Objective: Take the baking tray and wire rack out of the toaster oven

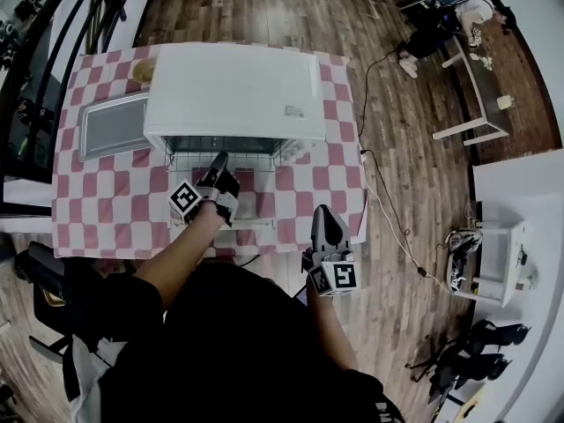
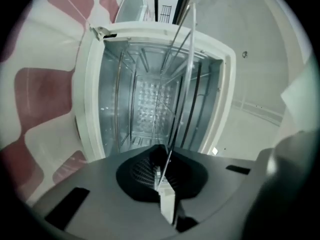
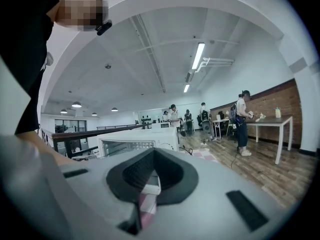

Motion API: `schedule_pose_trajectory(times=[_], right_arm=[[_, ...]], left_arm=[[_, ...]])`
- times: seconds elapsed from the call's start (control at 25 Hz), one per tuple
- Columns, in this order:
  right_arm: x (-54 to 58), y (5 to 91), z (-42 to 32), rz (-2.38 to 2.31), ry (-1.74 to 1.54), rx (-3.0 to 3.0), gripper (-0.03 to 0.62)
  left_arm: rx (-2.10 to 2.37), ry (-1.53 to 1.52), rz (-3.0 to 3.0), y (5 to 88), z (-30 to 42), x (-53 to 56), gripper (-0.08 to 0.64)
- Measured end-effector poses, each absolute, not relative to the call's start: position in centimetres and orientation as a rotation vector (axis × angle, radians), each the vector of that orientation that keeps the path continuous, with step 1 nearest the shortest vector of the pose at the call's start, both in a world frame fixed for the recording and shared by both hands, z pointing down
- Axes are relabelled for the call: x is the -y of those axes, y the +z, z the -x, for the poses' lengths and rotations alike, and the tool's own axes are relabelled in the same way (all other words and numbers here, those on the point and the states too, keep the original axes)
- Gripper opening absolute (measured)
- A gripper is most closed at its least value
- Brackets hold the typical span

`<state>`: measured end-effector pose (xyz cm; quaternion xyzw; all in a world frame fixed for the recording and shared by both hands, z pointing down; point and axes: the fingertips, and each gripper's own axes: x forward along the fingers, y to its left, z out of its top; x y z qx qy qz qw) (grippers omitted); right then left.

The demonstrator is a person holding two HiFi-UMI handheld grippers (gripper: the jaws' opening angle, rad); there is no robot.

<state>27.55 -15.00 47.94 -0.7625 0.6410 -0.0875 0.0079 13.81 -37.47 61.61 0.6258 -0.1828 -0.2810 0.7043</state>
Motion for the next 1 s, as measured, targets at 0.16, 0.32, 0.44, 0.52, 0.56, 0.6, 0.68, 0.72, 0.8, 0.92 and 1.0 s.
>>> schedule_pose_trajectory(times=[0.16, 0.32, 0.44, 0.52, 0.56, 0.6, 0.68, 0.72, 0.8, 0.92, 1.0], right_arm=[[12.6, 47.7, -27.0, 2.346, -0.257, -2.029, 0.003], [10.0, 47.3, -26.0, 2.298, -0.262, -2.053, 0.003], [7.8, 47.9, -25.4, 2.273, -0.259, -2.075, 0.003], [6.7, 47.8, -25.0, 2.246, -0.25, -2.081, 0.003], [6.3, 47.7, -24.6, 2.229, -0.244, -2.085, 0.003], [5.9, 47.6, -24.3, 2.213, -0.239, -2.091, 0.003], [5.0, 47.5, -23.4, 2.193, -0.229, -2.114, 0.003], [4.4, 47.5, -23.0, 2.186, -0.225, -2.127, 0.003], [3.4, 47.3, -22.0, 2.153, -0.228, -2.135, 0.003], [1.8, 47.2, -20.3, 2.1, -0.226, -2.145, 0.003], [0.5, 47.5, -19.1, 2.091, -0.198, -2.191, 0.003]], left_arm=[[0.434, -0.589, -1.383, 62.3, -12.1, 33.8, -0.005], [0.41, -0.605, -1.376, 61.0, -10.7, 30.3, -0.005], [0.41, -0.595, -1.383, 60.9, -9.4, 27.4, -0.005], [0.413, -0.587, -1.395, 60.9, -8.4, 25.6, -0.005], [0.415, -0.584, -1.4, 60.8, -7.9, 24.8, -0.005], [0.411, -0.588, -1.401, 60.7, -7.5, 23.9, -0.005], [0.401, -0.6, -1.397, 60.3, -6.6, 22.0, -0.005], [0.4, -0.604, -1.396, 60.2, -6.1, 21.0, -0.005], [0.403, -0.614, -1.394, 60.1, -4.9, 19.2, -0.005], [0.417, -0.627, -1.4, 60.2, -2.8, 16.7, -0.005], [0.429, -0.635, -1.402, 60.1, -1.2, 15.2, -0.005]])
